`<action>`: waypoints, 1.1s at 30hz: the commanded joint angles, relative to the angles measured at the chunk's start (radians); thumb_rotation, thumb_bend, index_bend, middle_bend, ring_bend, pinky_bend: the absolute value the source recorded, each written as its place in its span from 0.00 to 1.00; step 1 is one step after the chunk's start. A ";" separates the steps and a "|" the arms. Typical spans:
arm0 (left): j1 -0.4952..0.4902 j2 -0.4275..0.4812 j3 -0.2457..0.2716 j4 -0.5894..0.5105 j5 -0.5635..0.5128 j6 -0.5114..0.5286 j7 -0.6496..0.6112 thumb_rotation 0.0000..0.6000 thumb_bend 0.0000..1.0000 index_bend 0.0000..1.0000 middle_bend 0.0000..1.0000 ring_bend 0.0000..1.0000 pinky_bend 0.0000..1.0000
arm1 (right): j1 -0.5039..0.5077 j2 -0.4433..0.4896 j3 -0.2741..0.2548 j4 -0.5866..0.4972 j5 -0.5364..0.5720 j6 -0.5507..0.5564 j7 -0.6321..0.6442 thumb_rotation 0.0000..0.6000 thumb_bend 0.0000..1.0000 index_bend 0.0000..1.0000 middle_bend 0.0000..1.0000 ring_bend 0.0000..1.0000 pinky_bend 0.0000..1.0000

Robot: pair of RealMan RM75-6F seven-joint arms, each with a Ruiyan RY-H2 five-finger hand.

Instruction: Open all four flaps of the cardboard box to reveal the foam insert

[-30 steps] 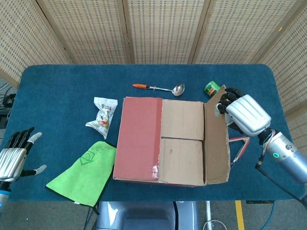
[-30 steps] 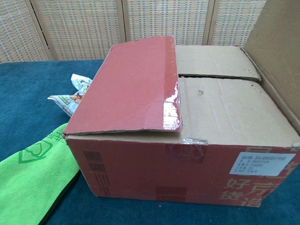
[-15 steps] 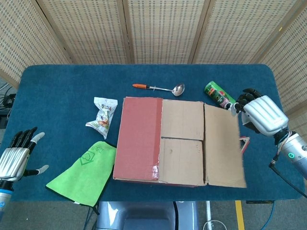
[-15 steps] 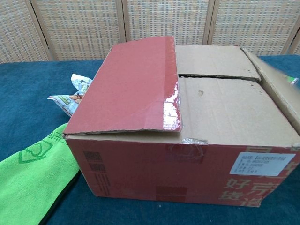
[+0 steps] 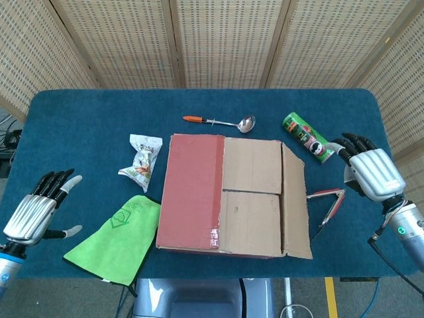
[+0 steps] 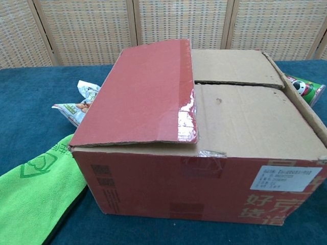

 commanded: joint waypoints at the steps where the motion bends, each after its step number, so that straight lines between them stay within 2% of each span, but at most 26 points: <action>1: -0.027 0.019 -0.012 -0.009 0.021 -0.020 -0.028 0.84 0.05 0.07 0.00 0.00 0.00 | -0.048 -0.032 0.006 -0.024 0.059 0.055 -0.059 1.00 0.92 0.10 0.13 0.02 0.10; 8: -0.104 0.058 -0.026 -0.025 0.057 -0.106 -0.091 0.84 0.01 0.07 0.00 0.00 0.00 | -0.111 -0.058 0.001 -0.059 0.104 0.123 -0.119 1.00 0.83 0.00 0.00 0.00 0.00; 16: -0.240 0.088 -0.064 -0.034 0.111 -0.230 -0.196 0.85 0.03 0.07 0.00 0.00 0.00 | -0.189 -0.091 -0.019 -0.089 0.112 0.204 -0.168 1.00 0.83 0.00 0.00 0.00 0.00; 18: -0.273 0.087 -0.072 -0.029 0.122 -0.257 -0.219 0.85 0.10 0.07 0.00 0.00 0.00 | -0.202 -0.096 -0.025 -0.090 0.112 0.211 -0.173 1.00 0.83 0.00 0.00 0.00 0.00; 20: -0.296 0.087 -0.078 -0.031 0.124 -0.281 -0.238 0.85 0.22 0.07 0.00 0.00 0.00 | -0.210 -0.099 -0.029 -0.091 0.115 0.215 -0.176 1.00 0.82 0.00 0.00 0.00 0.00; 23: -0.354 0.077 -0.096 -0.030 0.130 -0.333 -0.299 0.85 0.47 0.07 0.00 0.00 0.00 | -0.228 -0.108 -0.036 -0.094 0.117 0.226 -0.175 1.00 0.83 0.00 0.00 0.00 0.00; 26: -0.409 0.054 -0.119 -0.012 0.137 -0.362 -0.361 0.85 0.66 0.13 0.00 0.00 0.00 | -0.241 -0.114 -0.039 -0.095 0.115 0.235 -0.171 1.00 0.83 0.00 0.00 0.00 0.00; 29: -0.464 0.018 -0.141 0.023 0.145 -0.381 -0.394 0.85 0.80 0.15 0.01 0.00 0.00 | -0.252 -0.115 -0.040 -0.094 0.111 0.239 -0.168 1.00 0.83 0.00 0.00 0.00 0.00; 33: -0.548 -0.017 -0.157 0.053 0.150 -0.455 -0.401 0.85 0.86 0.17 0.03 0.00 0.00 | -0.264 -0.114 -0.038 -0.094 0.110 0.244 -0.167 1.00 0.83 0.00 0.00 0.00 0.00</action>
